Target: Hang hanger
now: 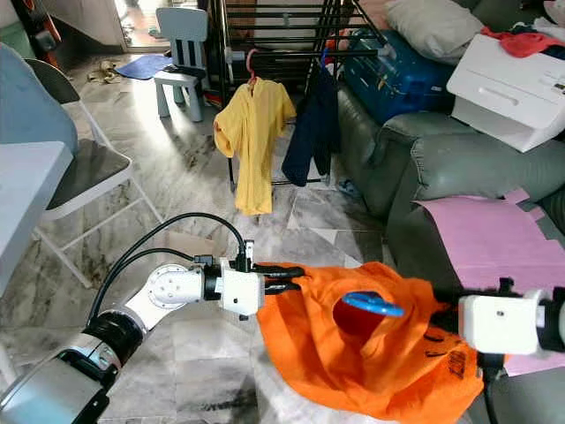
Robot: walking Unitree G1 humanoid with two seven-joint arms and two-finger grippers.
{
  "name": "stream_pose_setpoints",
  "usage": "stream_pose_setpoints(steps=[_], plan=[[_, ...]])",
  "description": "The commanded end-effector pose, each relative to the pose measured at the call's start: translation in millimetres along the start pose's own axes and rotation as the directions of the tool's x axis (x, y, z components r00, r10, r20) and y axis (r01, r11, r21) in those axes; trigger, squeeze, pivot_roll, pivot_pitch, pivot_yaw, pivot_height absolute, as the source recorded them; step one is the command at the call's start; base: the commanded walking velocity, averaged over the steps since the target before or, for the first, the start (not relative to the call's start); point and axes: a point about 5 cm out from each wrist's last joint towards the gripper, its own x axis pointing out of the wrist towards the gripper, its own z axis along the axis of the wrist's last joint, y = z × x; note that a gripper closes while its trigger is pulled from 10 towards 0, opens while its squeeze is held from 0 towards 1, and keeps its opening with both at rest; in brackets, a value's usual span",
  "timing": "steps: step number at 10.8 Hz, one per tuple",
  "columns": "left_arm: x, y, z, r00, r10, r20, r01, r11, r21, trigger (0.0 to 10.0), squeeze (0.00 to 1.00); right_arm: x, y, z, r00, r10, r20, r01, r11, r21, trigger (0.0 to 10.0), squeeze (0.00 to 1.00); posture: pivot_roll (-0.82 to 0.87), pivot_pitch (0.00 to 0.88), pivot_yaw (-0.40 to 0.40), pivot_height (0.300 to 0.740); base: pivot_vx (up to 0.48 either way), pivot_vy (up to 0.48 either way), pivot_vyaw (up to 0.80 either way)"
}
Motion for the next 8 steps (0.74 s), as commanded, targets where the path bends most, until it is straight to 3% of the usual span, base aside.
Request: stream_pose_setpoints(steps=[1, 8], plan=[[1.0, 1.9, 2.3, 1.000, 0.005, 0.014, -0.006, 1.000, 0.012, 0.0, 0.00, -2.7, 0.4, 3.6, 1.000, 0.015, 0.003, -0.015, 1.000, -0.011, 0.0, 0.00, -0.05, 0.000, -0.033, 0.740, 0.000, 0.000, 0.00], [1.1, 2.2, 2.4, 1.000, 0.006, 0.015, -0.006, 1.000, 0.012, 0.0, 0.00, -2.8, 0.8, 3.2, 1.000, 0.017, 0.003, -0.017, 1.000, -0.007, 0.0, 0.00, -0.05, 0.000, -0.033, 0.740, 0.000, 0.000, 0.00]])
